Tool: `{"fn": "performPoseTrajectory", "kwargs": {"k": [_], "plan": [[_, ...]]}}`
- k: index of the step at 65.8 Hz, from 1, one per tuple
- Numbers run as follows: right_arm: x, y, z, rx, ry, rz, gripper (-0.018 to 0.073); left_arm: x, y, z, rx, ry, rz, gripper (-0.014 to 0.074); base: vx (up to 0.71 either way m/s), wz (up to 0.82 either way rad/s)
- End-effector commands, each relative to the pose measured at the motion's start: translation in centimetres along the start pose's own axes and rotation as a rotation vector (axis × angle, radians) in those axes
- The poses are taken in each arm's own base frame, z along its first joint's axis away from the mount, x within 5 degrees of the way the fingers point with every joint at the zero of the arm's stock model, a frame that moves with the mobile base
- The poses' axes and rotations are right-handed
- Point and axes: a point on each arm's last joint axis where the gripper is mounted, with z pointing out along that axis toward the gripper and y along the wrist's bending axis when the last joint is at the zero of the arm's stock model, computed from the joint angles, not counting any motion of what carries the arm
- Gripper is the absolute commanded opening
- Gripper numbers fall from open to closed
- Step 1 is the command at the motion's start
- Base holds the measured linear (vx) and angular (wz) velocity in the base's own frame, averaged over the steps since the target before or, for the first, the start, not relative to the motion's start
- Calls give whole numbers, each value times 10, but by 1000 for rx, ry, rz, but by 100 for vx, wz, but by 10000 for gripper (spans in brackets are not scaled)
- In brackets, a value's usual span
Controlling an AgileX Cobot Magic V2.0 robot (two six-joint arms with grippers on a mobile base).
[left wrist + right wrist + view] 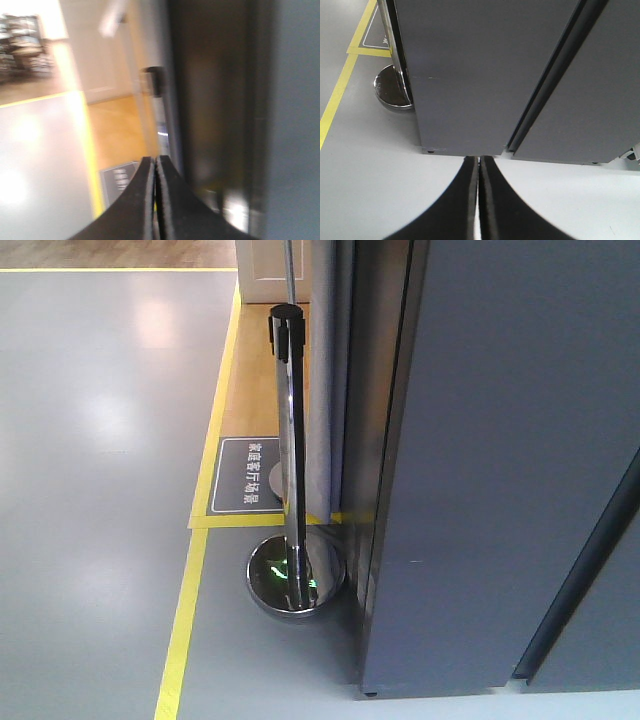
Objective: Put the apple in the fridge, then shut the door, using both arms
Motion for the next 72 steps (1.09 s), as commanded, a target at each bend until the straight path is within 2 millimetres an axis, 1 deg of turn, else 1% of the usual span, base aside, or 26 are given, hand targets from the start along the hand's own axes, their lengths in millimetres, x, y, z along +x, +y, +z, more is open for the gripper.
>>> {"fn": "performPoseTrajectory", "kwargs": {"k": [1, 3, 5, 9, 15, 21, 31, 56, 72], "plan": [[-10, -2, -3, 10, -60, -10, -2, 16, 4, -7, -69, -146, -17, -6, 0, 0], [-10, -2, -3, 10, -60, -10, -2, 26, 5, -9, -92, -162, -17, -6, 0, 0], [-10, -2, -3, 10, -60, -10, -2, 31, 6, -11, -111, -182, -16, -6, 0, 0], [-10, -2, -3, 10, -60, -10, -2, 47, 8, -13, -150, -203, -14, -6, 0, 0], [-10, -2, -3, 10, -60, -10, -2, 57, 9, -16, -186, -228, -14, -6, 0, 0], [-10, -2, -3, 10, -60, -10, -2, 56, 10, -20, -204, -240, -14, -6, 0, 0], [-10, -2, -3, 10, -59, -10, -2, 59, 11, -19, -237, -228, -38, -6, 0, 0], [-10, -2, -3, 11, -57, -10, -2, 59, 10, -19, -220, -226, -80, -6, 0, 0], [-10, -2, -3, 11, -57, -10, -2, 58, 11, -19, -226, -234, -73, -6, 0, 0]]}}
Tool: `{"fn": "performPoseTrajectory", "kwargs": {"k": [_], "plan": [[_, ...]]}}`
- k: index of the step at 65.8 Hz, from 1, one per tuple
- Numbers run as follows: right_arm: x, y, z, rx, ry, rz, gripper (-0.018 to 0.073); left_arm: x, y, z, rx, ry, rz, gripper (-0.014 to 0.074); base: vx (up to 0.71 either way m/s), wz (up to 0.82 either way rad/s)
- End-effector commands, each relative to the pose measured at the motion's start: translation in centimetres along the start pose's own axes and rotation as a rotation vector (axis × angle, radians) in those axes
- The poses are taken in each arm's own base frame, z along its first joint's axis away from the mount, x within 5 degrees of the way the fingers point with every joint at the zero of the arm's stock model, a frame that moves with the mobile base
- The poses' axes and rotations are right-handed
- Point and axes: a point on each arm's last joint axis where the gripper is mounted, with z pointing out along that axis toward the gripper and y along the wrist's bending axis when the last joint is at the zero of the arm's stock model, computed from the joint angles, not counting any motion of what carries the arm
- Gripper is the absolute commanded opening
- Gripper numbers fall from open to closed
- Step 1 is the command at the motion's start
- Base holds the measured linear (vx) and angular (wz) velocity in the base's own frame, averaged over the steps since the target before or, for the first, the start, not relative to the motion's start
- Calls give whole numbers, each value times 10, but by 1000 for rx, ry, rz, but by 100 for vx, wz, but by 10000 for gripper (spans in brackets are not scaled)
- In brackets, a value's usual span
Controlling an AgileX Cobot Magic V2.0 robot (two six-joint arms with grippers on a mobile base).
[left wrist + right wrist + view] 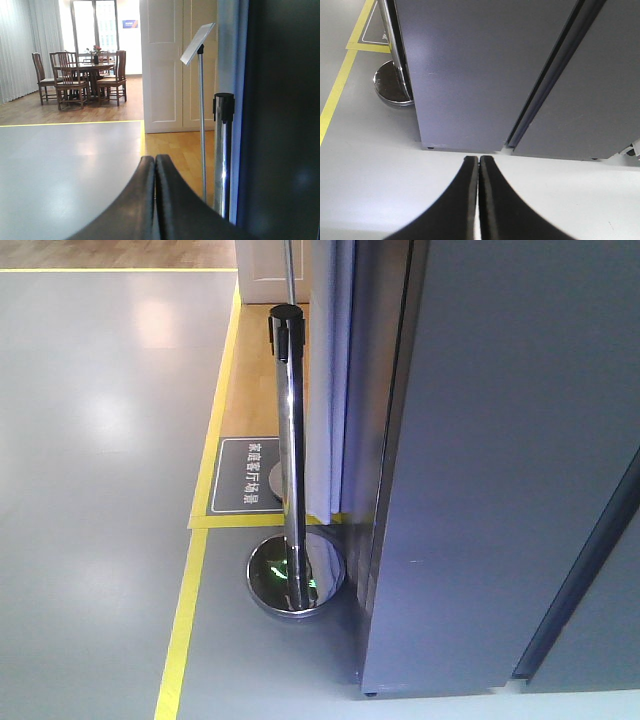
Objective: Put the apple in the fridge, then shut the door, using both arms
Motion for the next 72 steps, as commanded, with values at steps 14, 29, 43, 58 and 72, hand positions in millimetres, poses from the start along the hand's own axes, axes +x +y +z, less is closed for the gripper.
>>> {"fn": "performPoseTrajectory", "kwargs": {"k": [14, 29, 43, 58, 72], "plan": [[-11, -2, -3, 10, -71, -10, -2, 2, 0, -1, 4, -60, -6, -6, 0, 0], [-11, -2, -3, 10, -71, -10, -2, 2, 0, -1, 4, -60, -6, -6, 0, 0], [-11, -2, -3, 10, -71, -10, -2, 2, 0, -1, 4, -60, -6, -6, 0, 0], [-4, 1, -2, -3, -186, 6, -2, 2, 0, -1, 4, -60, -6, -6, 0, 0], [36, 16, 40, -82, -506, 45, -2, 2, 0, -1, 4, -60, -6, -6, 0, 0]]}}
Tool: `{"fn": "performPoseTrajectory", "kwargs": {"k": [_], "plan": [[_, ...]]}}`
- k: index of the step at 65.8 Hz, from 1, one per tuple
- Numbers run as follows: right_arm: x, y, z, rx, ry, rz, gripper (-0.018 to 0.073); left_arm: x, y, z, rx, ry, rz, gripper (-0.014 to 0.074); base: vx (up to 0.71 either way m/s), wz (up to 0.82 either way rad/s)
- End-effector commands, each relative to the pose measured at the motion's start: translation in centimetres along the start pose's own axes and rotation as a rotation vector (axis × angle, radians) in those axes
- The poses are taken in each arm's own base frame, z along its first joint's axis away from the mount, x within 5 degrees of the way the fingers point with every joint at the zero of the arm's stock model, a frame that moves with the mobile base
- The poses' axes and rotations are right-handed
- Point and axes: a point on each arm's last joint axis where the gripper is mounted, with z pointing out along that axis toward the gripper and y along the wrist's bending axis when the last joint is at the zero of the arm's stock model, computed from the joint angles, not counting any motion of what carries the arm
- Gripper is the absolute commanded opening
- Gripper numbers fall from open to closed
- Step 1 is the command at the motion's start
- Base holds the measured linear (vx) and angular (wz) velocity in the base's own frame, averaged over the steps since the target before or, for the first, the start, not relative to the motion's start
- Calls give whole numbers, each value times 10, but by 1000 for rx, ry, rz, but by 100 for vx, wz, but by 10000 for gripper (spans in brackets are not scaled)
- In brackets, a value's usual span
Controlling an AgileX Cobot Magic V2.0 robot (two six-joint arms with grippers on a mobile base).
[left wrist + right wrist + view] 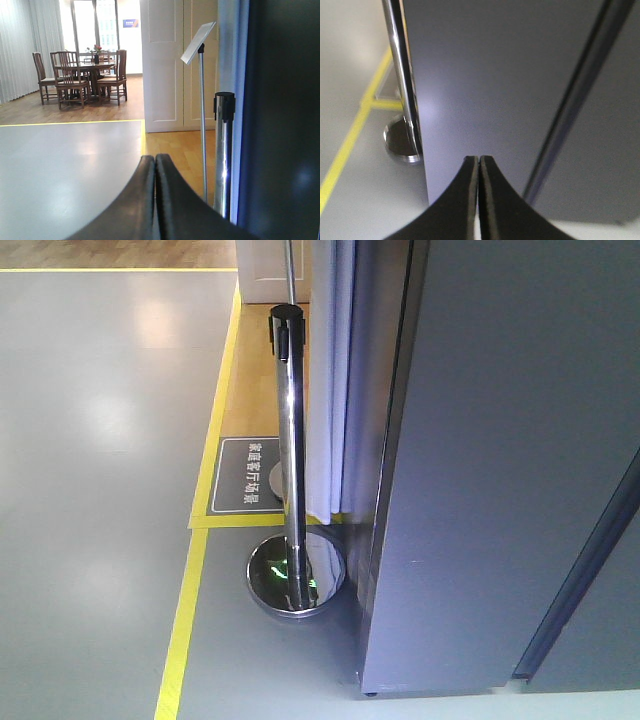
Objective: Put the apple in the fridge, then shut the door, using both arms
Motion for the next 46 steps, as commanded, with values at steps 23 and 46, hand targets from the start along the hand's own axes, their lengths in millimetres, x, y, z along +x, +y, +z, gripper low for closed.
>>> {"fn": "performPoseTrajectory", "kwargs": {"k": [23, 46], "plan": [[64, 9, 32, -13, -461, 85, -2, 2, 0, -1, 4, -60, -9, -6, 0, 0], [65, 8, 33, -3, -437, 100, -2, 2, 0, -1, 4, -60, -9, -6, 0, 0]]}}
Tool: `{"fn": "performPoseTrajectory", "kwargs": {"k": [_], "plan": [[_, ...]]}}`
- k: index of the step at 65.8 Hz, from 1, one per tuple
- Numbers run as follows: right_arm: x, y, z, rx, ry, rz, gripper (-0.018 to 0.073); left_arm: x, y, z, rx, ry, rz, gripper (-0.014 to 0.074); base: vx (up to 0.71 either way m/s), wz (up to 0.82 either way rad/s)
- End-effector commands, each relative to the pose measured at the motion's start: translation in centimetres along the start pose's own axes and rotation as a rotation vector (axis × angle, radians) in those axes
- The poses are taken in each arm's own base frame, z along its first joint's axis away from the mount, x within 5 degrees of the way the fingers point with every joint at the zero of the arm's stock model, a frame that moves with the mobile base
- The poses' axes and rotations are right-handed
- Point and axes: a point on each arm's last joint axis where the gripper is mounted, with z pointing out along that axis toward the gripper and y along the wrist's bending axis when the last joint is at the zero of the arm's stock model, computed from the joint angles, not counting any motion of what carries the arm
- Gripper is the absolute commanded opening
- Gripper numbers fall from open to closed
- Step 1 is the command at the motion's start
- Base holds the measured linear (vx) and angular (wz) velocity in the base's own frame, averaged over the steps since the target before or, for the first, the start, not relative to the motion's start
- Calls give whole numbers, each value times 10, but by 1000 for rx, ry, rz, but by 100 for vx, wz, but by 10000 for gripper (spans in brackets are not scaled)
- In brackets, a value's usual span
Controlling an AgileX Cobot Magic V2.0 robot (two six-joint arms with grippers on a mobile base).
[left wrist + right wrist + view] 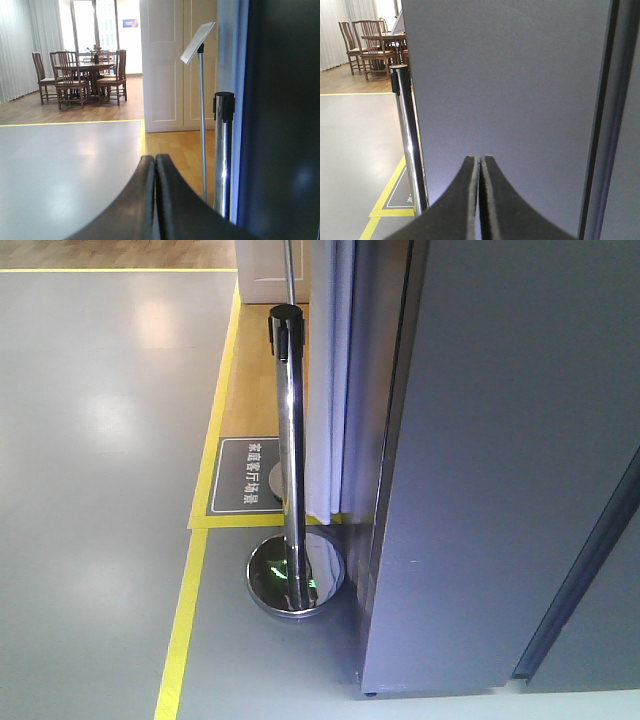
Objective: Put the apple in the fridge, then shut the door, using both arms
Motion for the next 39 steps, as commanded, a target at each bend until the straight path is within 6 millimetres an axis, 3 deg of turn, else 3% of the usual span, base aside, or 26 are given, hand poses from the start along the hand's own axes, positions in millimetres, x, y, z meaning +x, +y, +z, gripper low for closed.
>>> {"fn": "performPoseTrajectory", "kwargs": {"k": [1, 39], "plan": [[-8, 0, -1, 4, -95, -12, -2, 2, 0, -1, 4, -60, -10, -6, 0, 0], [-7, -2, -1, 37, -86, -13, -2, 2, 0, -1, 4, -60, -10, -6, 0, 0]]}}
